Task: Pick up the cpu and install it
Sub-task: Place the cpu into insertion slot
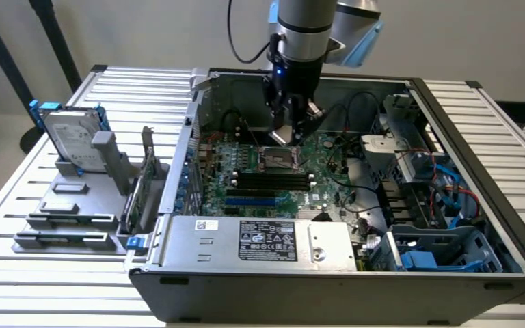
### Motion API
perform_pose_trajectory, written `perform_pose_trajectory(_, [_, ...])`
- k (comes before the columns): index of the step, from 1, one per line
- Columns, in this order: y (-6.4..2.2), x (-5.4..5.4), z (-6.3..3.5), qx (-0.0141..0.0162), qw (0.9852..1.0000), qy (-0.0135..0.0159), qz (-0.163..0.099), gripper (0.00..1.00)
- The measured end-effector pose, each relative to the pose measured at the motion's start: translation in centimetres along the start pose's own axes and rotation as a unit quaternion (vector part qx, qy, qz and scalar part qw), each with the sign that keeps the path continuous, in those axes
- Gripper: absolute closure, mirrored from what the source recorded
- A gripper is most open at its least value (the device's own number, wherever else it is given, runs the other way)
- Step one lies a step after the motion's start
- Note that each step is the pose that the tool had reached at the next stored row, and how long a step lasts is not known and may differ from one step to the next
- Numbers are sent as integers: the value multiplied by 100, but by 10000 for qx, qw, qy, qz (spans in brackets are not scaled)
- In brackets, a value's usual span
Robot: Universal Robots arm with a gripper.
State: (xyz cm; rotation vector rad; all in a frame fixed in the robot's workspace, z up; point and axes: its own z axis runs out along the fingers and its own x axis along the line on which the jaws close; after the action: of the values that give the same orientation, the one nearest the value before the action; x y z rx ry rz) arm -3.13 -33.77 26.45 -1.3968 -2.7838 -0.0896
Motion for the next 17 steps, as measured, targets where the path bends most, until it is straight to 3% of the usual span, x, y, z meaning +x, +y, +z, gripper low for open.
perform_pose_trajectory(5, [-2,-2,50,-22,9990,-17,452,46])
perform_pose_trajectory(9, [-4,-4,91,-37,9967,-30,815,46])
perform_pose_trajectory(13, [-5,-6,130,-43,9930,-37,1179,46])
perform_pose_trajectory(17, [-7,-8,159,-43,9882,-42,1533,46])
